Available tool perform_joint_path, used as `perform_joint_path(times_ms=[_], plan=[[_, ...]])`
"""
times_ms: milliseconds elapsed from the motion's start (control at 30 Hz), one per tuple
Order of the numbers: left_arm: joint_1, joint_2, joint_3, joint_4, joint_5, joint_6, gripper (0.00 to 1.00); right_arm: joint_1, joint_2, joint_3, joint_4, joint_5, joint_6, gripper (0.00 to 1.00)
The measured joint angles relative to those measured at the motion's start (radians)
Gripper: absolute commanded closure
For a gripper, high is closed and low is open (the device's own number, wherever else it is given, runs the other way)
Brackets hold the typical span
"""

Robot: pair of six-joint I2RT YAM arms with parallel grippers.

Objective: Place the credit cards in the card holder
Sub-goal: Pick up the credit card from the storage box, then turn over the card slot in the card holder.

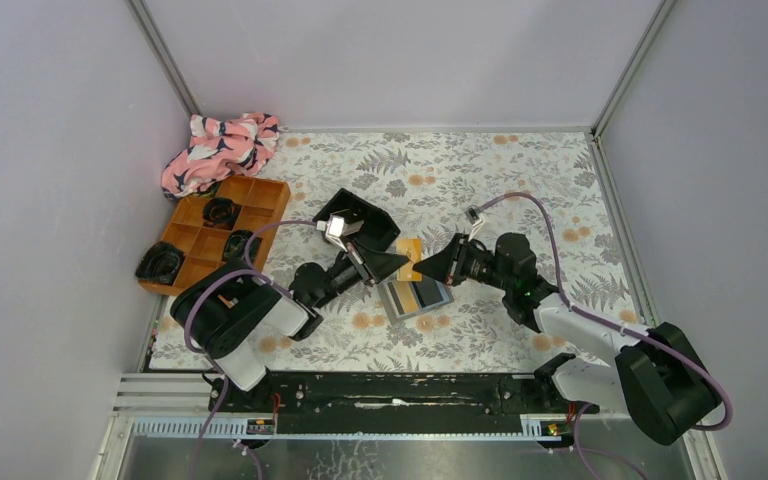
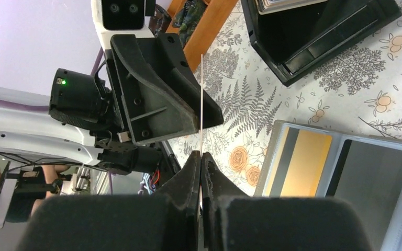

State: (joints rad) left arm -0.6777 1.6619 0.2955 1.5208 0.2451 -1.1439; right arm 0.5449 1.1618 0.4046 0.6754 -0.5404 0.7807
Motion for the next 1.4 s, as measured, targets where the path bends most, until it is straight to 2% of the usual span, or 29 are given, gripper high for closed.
perform_joint_path(times_ms=[100, 167, 433, 733, 1033, 1400], plan=[[-0.004, 0.0, -0.001, 0.005, 0.0, -0.01, 0.66, 0.004, -0.018, 0.018, -0.051, -0.001, -0.021, 1.0], [-0.004, 0.0, -0.012, 0.006, -0.005, -0.01, 0.66, 0.005, -0.05, 0.05, -0.148, 0.019, -0.063, 1.0], [-0.004, -0.026, -0.058, -0.055, -0.054, 0.008, 0.66, 0.006, -0.115, 0.227, -0.537, 0.236, -0.261, 1.0], [-0.043, -0.136, -0.072, -0.303, -0.146, 0.106, 0.71, 0.007, -0.045, 0.28, -0.85, 0.422, -0.367, 1.0], [-0.126, -0.19, -0.026, -0.599, -0.235, 0.203, 0.76, 0.018, 0.045, 0.314, -0.965, 0.472, -0.412, 1.0], [-0.167, -0.109, 0.003, -0.715, -0.257, 0.222, 0.83, 0.138, 0.073, 0.373, -0.998, 0.519, -0.427, 1.0]])
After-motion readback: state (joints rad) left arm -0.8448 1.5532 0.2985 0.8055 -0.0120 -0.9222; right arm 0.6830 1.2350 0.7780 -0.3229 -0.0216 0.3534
